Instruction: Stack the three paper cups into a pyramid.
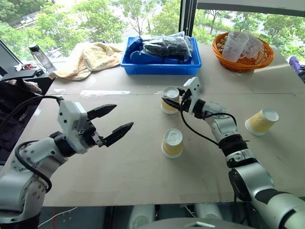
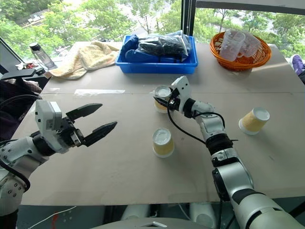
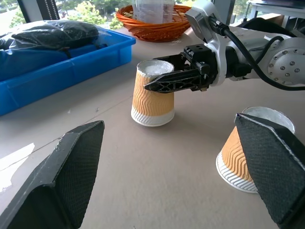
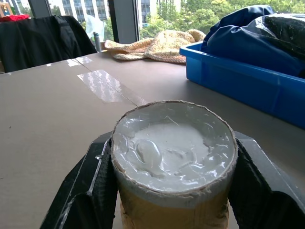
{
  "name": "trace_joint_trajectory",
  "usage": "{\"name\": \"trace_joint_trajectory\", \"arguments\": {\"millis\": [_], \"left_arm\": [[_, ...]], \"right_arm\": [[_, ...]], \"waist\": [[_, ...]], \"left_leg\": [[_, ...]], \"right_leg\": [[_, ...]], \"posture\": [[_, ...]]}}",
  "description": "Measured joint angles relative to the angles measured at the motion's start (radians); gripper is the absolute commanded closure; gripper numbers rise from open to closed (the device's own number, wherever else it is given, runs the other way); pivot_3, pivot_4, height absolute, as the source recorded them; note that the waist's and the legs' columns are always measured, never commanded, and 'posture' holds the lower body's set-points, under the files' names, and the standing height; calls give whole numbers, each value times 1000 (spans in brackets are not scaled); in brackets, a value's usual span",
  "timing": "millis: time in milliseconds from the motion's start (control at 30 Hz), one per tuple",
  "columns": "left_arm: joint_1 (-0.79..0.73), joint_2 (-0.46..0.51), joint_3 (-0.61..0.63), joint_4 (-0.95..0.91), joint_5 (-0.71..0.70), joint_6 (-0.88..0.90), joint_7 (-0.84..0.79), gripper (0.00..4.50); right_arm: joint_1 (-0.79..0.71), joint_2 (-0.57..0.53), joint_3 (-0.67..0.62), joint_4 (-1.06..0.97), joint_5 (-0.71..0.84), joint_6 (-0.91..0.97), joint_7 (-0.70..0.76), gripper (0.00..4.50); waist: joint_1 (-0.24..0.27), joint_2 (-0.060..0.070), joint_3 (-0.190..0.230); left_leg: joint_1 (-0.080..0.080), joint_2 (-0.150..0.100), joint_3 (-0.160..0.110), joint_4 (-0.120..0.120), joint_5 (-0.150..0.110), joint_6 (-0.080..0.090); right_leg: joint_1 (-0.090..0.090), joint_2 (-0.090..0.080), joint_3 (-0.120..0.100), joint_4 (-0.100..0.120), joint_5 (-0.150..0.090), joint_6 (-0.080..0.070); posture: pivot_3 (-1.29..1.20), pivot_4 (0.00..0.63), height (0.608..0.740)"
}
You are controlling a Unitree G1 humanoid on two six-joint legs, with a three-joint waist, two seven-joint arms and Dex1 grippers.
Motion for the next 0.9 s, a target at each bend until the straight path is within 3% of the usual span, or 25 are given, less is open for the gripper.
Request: {"name": "trace_joint_trajectory", "arguments": {"millis": [233, 467, 900], "left_arm": [[-121, 36, -156, 23, 22, 1, -79, 0], [-196, 106, -200, 95, 21, -5, -244, 0], [-267, 143, -249, 197, 61, -50, -421, 0]], "right_arm": [[414, -271, -107, -532, 178, 195, 118, 2226], [685, -394, -146, -801, 260, 301, 143, 2226], [730, -335, 3, -845, 178, 179, 139, 2226]], "waist": [[5, 1, 1], [0, 1, 1], [2, 0, 1]], "left_leg": [[-6, -1, -2, 0, 0, 1], [-4, 0, -2, 0, -1, 1], [0, 0, 1, 1, 0, 1]], "right_leg": [[-2, -2, -3, -4, 2, 4], [-2, 7, -3, -3, 0, 0], [0, 6, 2, -3, 0, 0]], "posture": [[0, 150, 733], [0, 150, 733], [0, 150, 733]]}}
